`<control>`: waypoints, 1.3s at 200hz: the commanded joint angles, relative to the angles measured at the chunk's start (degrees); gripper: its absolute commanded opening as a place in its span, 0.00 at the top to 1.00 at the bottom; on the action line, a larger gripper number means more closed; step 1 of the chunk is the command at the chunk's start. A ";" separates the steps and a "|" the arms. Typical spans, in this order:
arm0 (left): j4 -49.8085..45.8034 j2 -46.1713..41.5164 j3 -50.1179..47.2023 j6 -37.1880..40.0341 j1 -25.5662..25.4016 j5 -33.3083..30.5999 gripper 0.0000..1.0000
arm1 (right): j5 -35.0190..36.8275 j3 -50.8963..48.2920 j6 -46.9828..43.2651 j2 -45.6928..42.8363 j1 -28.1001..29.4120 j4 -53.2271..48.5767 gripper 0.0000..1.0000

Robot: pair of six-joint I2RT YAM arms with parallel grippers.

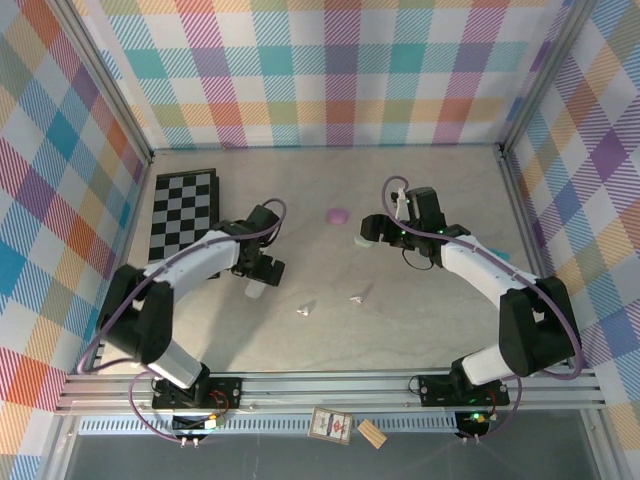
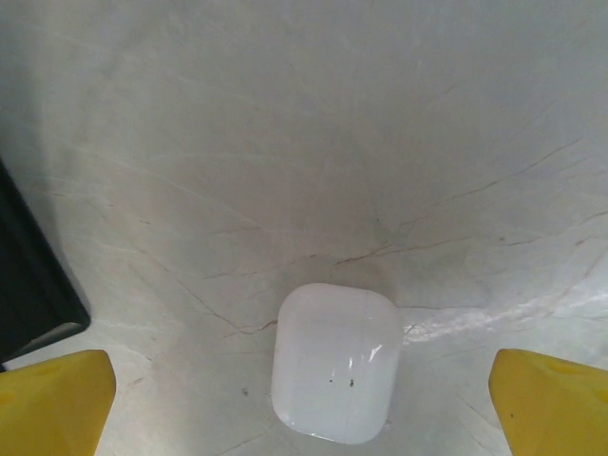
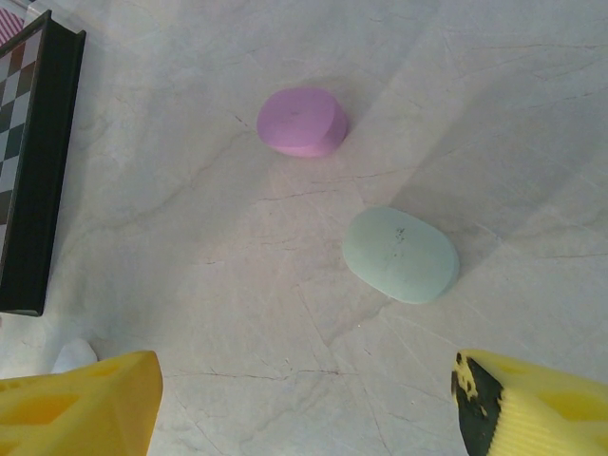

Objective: Insert the wireless bluetooth earbuds into the charging case

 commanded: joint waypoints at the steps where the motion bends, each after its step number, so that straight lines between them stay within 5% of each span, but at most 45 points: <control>1: -6.55 3.97 2.30 0.89 0.59 0.84 0.04 | -0.70 -0.17 0.03 -1.77 0.19 -0.29 0.20; 60: -5.68 11.51 5.25 0.06 0.60 1.20 0.28 | 0.58 -1.46 -0.10 -2.74 0.16 -1.22 0.21; 116: -5.06 12.57 4.29 -0.46 0.61 1.95 0.41 | 1.59 -1.42 -0.73 -3.61 0.15 -2.46 0.21; 137: -4.29 12.78 3.96 -0.53 0.64 3.12 0.57 | 1.68 -1.58 -0.90 -4.48 0.16 -2.94 0.21; 202: 4.36 4.36 0.92 -3.26 0.89 4.52 0.60 | -1.22 -4.27 -3.31 -8.81 0.21 -1.27 0.21; 260: 27.24 -9.72 -6.91 -20.18 1.55 15.67 0.62 | -7.76 -8.92 -6.58 -12.83 5.23 10.45 0.21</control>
